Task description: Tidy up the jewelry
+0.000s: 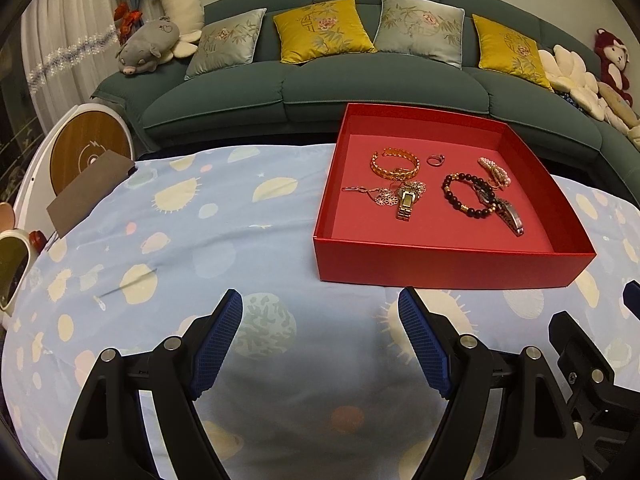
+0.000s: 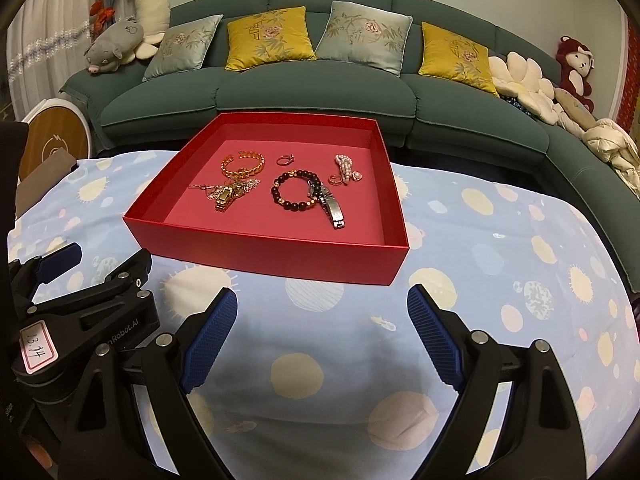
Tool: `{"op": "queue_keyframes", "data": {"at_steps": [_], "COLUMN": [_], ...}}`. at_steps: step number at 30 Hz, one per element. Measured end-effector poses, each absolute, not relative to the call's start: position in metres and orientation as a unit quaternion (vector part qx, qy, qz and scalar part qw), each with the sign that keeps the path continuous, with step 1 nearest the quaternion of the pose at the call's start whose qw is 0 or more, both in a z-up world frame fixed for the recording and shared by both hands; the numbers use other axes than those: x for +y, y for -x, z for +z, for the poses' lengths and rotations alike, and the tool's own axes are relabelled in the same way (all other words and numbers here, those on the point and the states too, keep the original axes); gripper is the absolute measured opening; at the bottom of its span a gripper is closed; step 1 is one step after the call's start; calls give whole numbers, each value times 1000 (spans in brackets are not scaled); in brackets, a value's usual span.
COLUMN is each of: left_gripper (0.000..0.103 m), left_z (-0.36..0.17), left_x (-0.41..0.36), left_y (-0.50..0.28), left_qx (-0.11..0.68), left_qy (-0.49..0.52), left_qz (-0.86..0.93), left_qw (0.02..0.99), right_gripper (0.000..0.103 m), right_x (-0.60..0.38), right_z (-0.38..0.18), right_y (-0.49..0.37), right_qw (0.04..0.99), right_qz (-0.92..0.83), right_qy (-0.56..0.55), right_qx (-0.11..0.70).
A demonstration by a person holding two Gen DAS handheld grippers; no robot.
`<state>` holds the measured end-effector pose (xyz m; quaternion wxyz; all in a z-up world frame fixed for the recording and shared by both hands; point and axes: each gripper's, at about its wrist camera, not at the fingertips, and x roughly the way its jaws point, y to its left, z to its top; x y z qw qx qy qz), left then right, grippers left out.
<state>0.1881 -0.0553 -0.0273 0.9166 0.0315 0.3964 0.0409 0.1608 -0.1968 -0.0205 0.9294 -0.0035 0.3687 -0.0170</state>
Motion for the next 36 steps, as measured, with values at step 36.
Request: {"op": "queue_keyframes", "data": {"at_steps": [36], "left_gripper": [78], "left_z": [-31], "left_x": [-57], "left_y": [-186], "left_qx": [407], "left_qy": [-34], "left_qz": [18], "left_qw": [913], "right_gripper": [93], "right_x": [-201], "right_z": [-16], "right_y": [-162], "right_qw": [930], "right_qz": [-22], "right_qy": [4], "right_qx": [366]}}
